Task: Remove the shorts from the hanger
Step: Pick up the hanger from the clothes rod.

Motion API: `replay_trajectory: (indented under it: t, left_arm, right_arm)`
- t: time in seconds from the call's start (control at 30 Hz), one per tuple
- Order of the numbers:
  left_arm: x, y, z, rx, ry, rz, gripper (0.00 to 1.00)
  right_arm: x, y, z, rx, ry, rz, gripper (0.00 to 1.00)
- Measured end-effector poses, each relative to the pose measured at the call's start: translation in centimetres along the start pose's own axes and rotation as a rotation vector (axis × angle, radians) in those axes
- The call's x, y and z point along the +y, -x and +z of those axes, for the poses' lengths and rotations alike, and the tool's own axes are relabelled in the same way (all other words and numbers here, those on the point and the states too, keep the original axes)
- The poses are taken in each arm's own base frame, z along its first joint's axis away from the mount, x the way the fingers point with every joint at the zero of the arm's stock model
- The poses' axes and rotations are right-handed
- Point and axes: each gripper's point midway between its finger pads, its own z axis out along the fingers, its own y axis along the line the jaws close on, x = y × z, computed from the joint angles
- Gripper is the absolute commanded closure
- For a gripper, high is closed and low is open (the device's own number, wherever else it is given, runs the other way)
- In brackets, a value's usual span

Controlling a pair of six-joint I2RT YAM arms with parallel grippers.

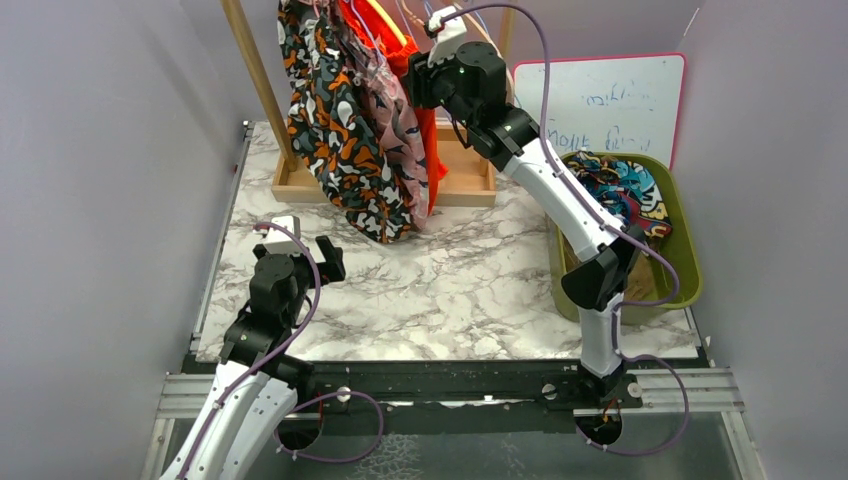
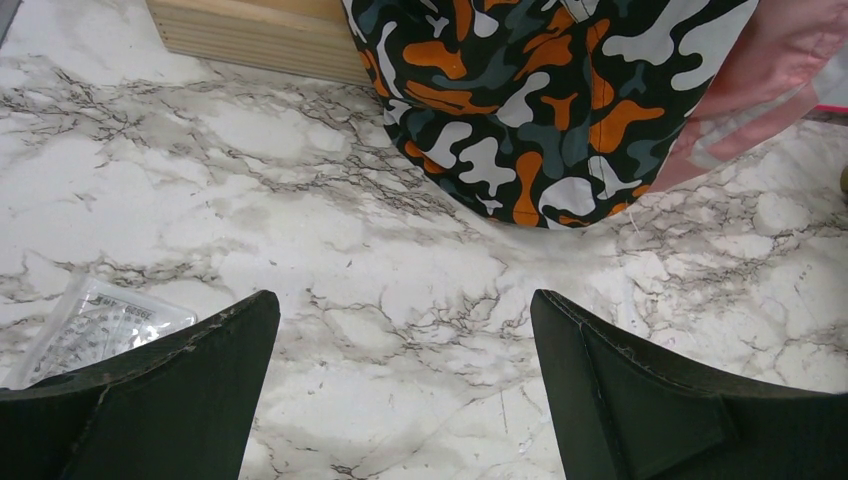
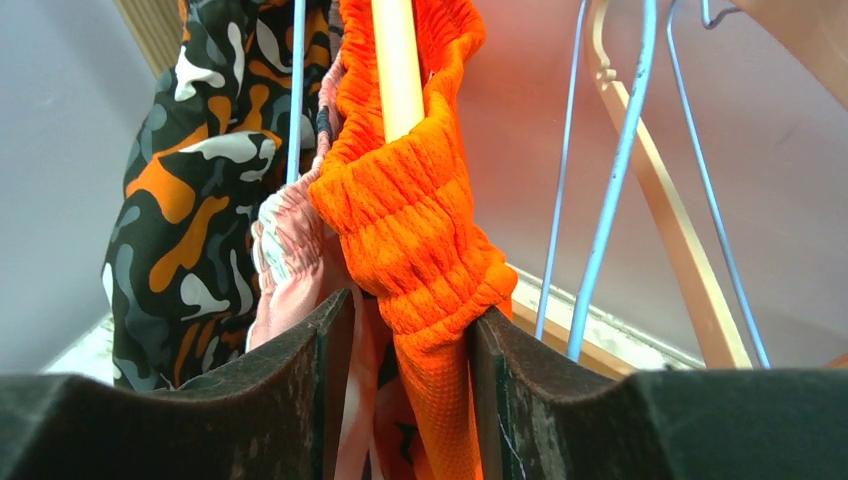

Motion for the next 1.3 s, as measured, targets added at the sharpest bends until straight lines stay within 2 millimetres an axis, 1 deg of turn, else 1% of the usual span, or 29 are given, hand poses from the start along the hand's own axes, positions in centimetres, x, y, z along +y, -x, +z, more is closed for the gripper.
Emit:
replay_trajectory:
  t: [0.1, 0.2, 0.3, 0.4, 0.53, 0.67, 0.8, 1.0, 1.1, 1.17, 1.23, 1.3]
  left_arm:
    - [0.0, 0.0, 0.0, 0.000, 0.000, 0.000, 0.01]
    - [0.0, 0.0, 0.0, 0.001, -0.001, 0.000, 0.01]
    - [0.0, -0.1, 0.1, 0.006, -0.002, 0.001, 0.01]
    - [-0.1, -0.2, 0.1, 0.008, -0.003, 0.001, 0.01]
    - [-0.1, -0.2, 0.1, 0.009, -0.007, 0.001, 0.01]
    - [-0.2, -0.2, 0.1, 0.010, -0.010, 0.002, 0.01]
    - [-0.2, -0.2, 0.1, 0.012, -0.012, 0.002, 0.01]
    - [-0.2, -0.2, 0.1, 0.011, -0.012, 0.002, 0.01]
    - [-0.2, -0.2, 0.1, 0.012, -0.012, 0.002, 0.01]
    - [-0.2, -0.3, 0.1, 0.014, -0.012, 0.003, 0.01]
    - [-0.3, -0.3, 0.2, 0.014, -0.012, 0.003, 0.01]
    - [-0.3, -0.2, 0.2, 0.014, -0.012, 0.003, 0.01]
  right_arm:
    - [0.1, -0.5, 0.4, 0.008, 0.007, -0.022, 0.73]
    - [0.1, -0.5, 0.4, 0.007, 0.011, -0.033, 0.91]
    - [0.3, -0.4, 0.4, 0.003, 0.021, -0.039, 0.99]
    - [0.8, -0.6, 0.4, -0.012, 0.024, -0.017, 0.99]
    - [0.9, -0.8, 0.0, -0.052, 0.020, 0.041, 0.99]
    - [1.0, -0.1, -0.6, -0.113, 0.018, 0.100, 0.99]
    - [1.1, 0.9, -0.6, -0.175, 0.021, 0.143, 0.99]
    - [1.2, 0.8, -0.8, -0.220, 0.028, 0.171, 0.99]
    - [1.1, 0.5, -1.4, -0.237, 0.028, 0.177, 0.99]
    - [1.0, 0.5, -2.2, -0.249, 0.027, 0.180, 0.99]
    - [0.8, 0.9, -3.0, -0.270, 0.025, 0.182, 0.99]
    - [0.6, 1.9, -3.6, -0.298, 0.023, 0.181, 0.99]
